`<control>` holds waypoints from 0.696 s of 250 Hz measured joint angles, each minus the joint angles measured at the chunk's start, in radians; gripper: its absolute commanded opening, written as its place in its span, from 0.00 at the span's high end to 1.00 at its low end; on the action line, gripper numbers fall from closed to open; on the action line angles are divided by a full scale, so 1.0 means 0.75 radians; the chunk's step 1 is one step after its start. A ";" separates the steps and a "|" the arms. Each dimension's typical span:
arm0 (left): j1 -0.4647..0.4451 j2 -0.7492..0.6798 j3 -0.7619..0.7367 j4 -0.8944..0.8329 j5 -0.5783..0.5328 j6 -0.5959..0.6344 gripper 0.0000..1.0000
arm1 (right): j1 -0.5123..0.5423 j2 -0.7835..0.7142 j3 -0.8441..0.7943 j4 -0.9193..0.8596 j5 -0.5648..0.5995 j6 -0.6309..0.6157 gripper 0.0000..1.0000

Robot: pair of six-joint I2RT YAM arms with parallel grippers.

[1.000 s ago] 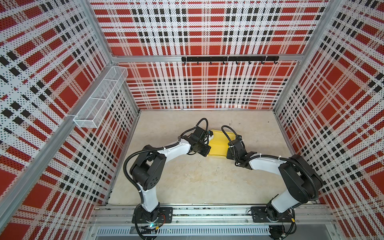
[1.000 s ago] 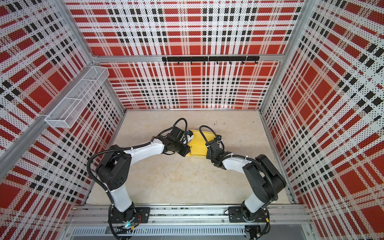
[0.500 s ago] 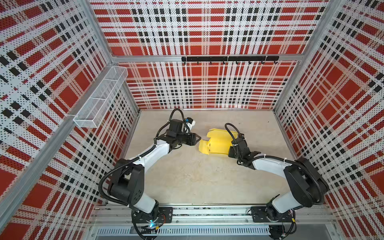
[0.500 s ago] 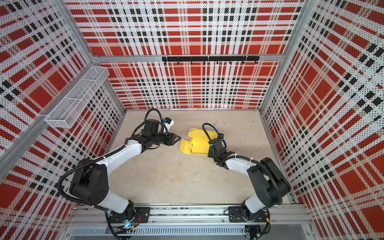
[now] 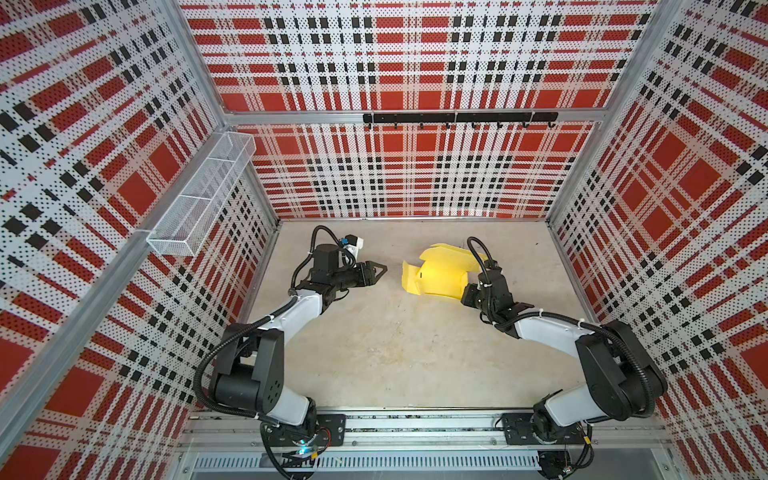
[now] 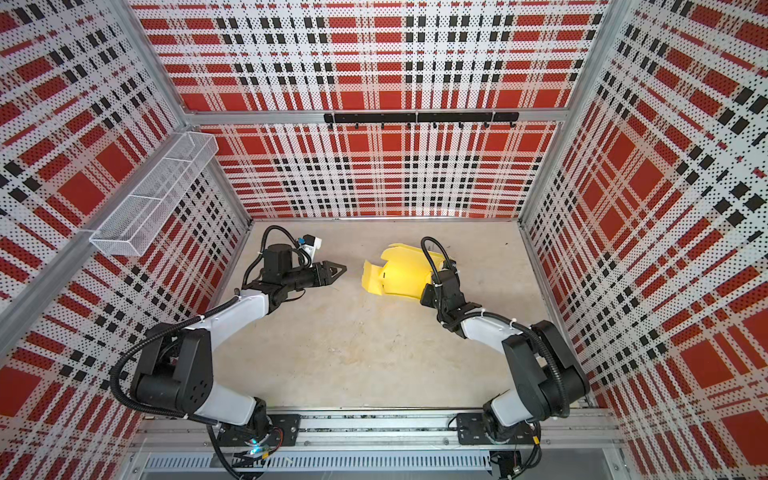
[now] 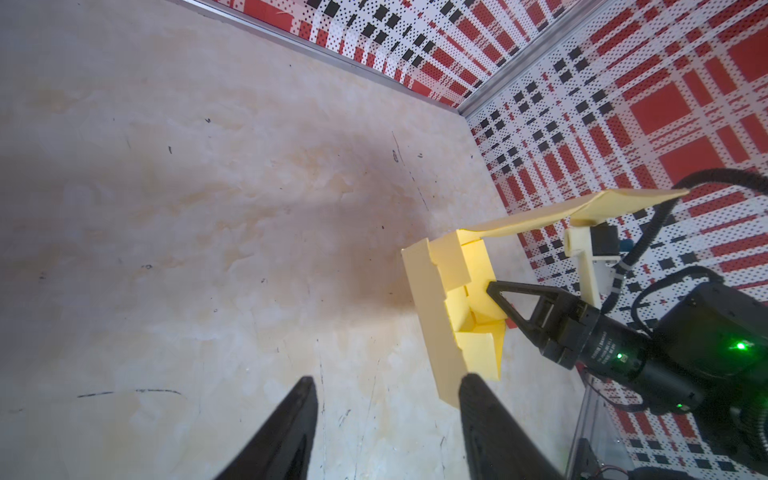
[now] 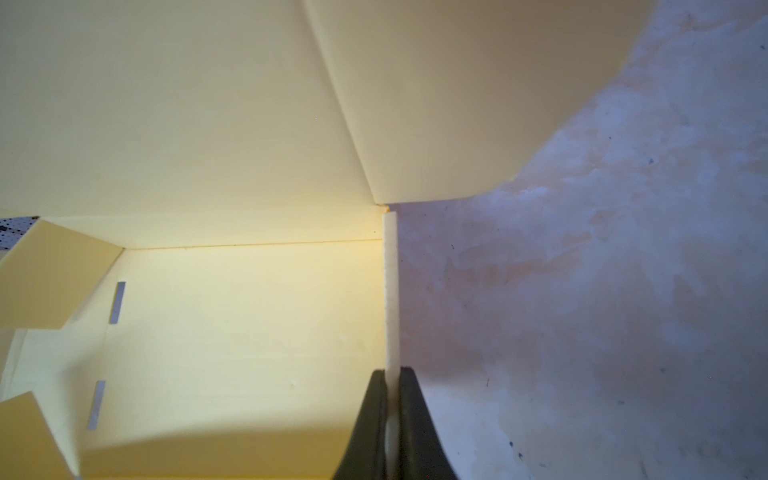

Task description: Fold the paper box

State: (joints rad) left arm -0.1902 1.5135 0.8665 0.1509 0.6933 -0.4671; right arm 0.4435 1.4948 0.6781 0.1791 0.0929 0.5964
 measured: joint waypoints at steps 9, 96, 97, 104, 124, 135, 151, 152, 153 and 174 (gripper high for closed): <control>0.001 0.000 -0.010 0.039 0.019 -0.030 0.42 | 0.000 -0.001 0.000 0.023 -0.021 -0.003 0.90; 0.009 0.000 -0.056 0.332 0.142 -0.240 0.53 | 0.001 0.002 -0.012 0.298 -0.192 -0.032 0.90; 0.009 0.000 -0.057 0.334 0.142 -0.242 0.53 | 0.000 0.003 -0.012 0.300 -0.194 -0.032 0.90; 0.011 0.000 -0.065 0.350 0.149 -0.247 0.54 | 0.000 0.006 -0.012 0.318 -0.201 -0.030 0.91; 0.013 0.000 -0.074 0.365 0.161 -0.270 0.55 | 0.001 0.021 -0.012 0.352 -0.221 -0.019 0.90; 0.013 0.000 -0.075 0.376 0.173 -0.275 0.56 | 0.000 0.032 -0.012 0.360 -0.233 -0.011 0.90; 0.012 0.000 -0.075 0.398 0.188 -0.281 0.57 | 0.001 0.043 -0.012 0.367 -0.245 -0.005 0.90; 0.012 0.000 -0.075 0.399 0.189 -0.281 0.57 | 0.001 0.044 -0.012 0.367 -0.245 -0.005 0.90; 0.012 0.000 -0.075 0.399 0.190 -0.281 0.57 | 0.001 0.044 -0.012 0.367 -0.247 -0.004 0.90; 0.011 0.000 -0.075 0.421 0.196 -0.294 0.58 | 0.001 0.056 -0.012 0.371 -0.255 -0.003 0.90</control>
State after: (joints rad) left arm -0.1822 1.5135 0.8101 0.4667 0.8406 -0.6876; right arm 0.4438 1.5368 0.6693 0.4576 -0.0986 0.5945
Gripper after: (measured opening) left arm 0.424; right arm 0.099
